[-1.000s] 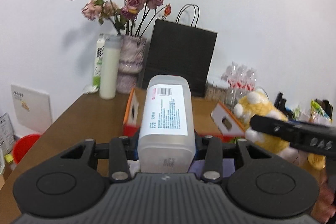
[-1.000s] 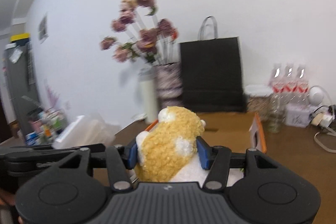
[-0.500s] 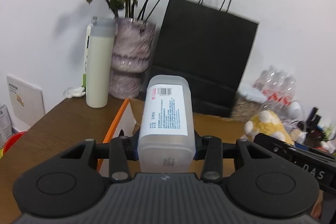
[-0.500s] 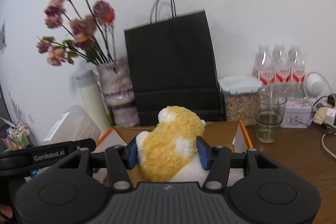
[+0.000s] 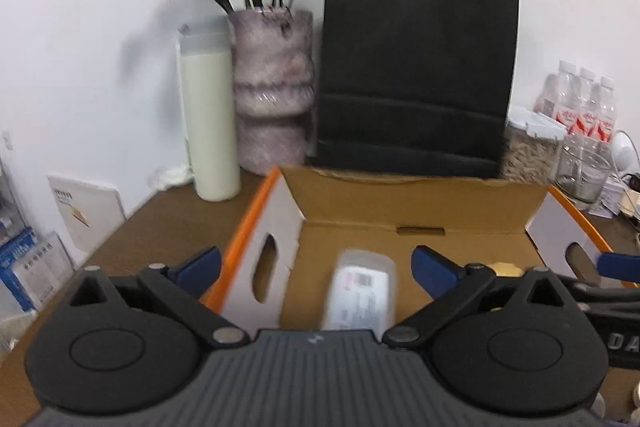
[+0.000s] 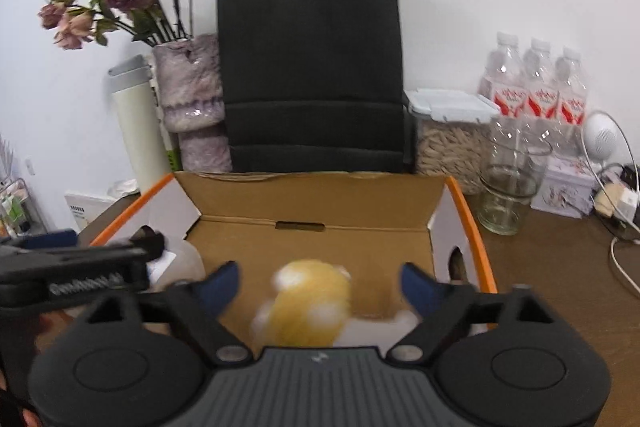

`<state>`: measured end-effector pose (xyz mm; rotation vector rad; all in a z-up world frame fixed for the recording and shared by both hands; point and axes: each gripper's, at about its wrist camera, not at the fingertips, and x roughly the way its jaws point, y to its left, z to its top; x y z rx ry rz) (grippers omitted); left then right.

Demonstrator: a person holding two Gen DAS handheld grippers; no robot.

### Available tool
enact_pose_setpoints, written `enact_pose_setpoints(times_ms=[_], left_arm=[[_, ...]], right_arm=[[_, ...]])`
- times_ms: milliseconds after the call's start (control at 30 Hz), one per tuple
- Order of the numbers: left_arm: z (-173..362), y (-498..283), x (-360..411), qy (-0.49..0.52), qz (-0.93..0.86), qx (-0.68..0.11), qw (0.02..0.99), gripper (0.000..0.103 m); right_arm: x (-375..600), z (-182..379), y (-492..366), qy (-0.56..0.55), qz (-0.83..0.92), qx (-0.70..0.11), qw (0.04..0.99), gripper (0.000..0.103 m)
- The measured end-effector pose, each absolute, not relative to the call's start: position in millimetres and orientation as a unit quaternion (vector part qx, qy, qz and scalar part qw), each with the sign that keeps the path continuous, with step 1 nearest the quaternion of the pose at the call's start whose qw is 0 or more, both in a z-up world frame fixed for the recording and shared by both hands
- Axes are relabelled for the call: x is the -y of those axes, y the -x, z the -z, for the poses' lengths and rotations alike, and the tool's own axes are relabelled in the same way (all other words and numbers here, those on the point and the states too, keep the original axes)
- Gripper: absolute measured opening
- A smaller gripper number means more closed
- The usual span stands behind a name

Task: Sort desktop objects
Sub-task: 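Open both tools to release the container and hamster into the box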

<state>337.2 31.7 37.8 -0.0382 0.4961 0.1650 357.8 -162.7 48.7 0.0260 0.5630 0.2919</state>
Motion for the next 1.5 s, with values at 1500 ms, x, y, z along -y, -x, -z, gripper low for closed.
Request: enact_pose_setpoints(times_ms=[1500], left_arm=[[-10.6,-158.4,-92.1,0.032,-0.064,-0.278,0.958,0.103]], right_arm=[[199.9,-23.6,-156.7,0.065,-0.138,-0.271,0.95,0.094]])
